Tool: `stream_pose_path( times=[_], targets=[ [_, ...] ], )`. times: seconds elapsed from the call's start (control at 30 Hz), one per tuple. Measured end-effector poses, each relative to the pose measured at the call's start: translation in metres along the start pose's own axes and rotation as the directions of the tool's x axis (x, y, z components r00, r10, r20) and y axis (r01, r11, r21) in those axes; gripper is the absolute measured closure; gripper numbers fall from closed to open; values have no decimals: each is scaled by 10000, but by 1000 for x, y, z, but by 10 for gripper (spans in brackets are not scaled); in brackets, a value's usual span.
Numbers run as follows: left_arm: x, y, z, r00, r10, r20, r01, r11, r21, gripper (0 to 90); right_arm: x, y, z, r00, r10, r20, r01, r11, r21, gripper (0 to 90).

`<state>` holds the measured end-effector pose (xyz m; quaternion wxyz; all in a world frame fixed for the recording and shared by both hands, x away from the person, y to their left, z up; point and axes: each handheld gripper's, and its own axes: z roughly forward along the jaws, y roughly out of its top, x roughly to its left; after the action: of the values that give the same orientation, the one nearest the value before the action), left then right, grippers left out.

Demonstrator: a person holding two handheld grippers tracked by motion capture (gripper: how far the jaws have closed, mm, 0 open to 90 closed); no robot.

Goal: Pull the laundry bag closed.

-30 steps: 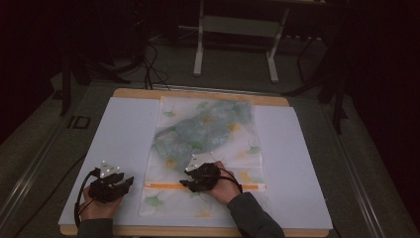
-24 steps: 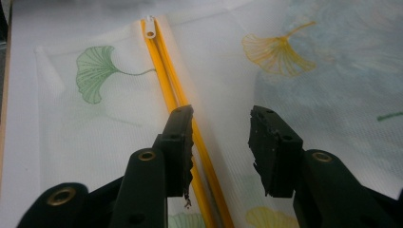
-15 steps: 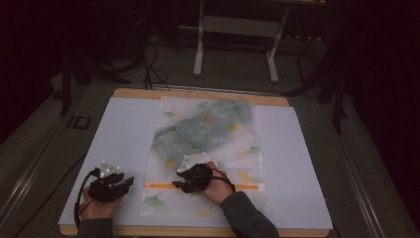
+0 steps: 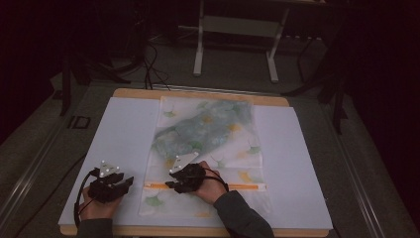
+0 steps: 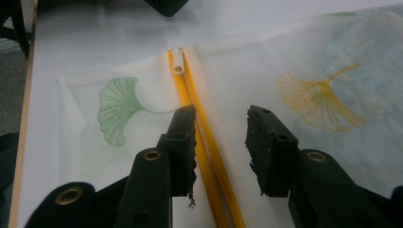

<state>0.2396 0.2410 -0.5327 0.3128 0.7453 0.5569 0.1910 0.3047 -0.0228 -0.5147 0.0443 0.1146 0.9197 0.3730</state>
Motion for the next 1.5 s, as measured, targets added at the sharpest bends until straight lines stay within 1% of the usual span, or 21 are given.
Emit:
stream_pose_path(
  times=[0.4, 0.5, 0.63, 0.83, 0.93, 1.23, 1.37, 1.43, 1.5],
  targets=[
    [0, 0, 0, 10000, 35, 41, -35, 10000, -15, 572, 9, 7, 16, 9991, -365, -204, 368, 9992, 147, 673],
    [0, 0, 0, 10000, 54, 53, -53, 10000, -1, 571, 11, 8, 21, 9989, -378, -292, 383, 9991, 166, 682],
    [0, 0, 0, 10000, 88, 43, -88, 10000, 24, 569, 12, 11, 29, 9991, -321, -281, 327, 9992, 237, 697],
    [0, 0, 0, 9999, 133, 51, -133, 9999, 36, 567, 17, 19, 40, 9979, -473, -433, 485, 9984, 273, 716],
    [0, 0, 0, 9999, 123, 50, -123, 9999, 32, 568, 16, 22, 44, 9982, -378, -472, 392, 9989, 276, 727],
    [-1, 0, 0, 9997, 205, 95, -206, 9998, 55, 565, 16, 29, 54, 9962, -311, -811, 337, 9989, 312, 736],
    [0, 0, -1, 9996, 233, 151, -234, 9997, 68, 565, 16, 30, 59, 9960, -256, -859, 292, 9987, 420, 770],
    [0, 0, -1, 9996, 212, 189, -213, 9998, 41, 565, 14, 30, 59, 9954, -36, -956, 78, 9990, 437, 811],
    [0, 0, -1, 9995, 200, 250, -201, 9998, 44, 565, 14, 31, 59, 9958, -62, -908, 105, 9988, 470, 827]
  ],
)
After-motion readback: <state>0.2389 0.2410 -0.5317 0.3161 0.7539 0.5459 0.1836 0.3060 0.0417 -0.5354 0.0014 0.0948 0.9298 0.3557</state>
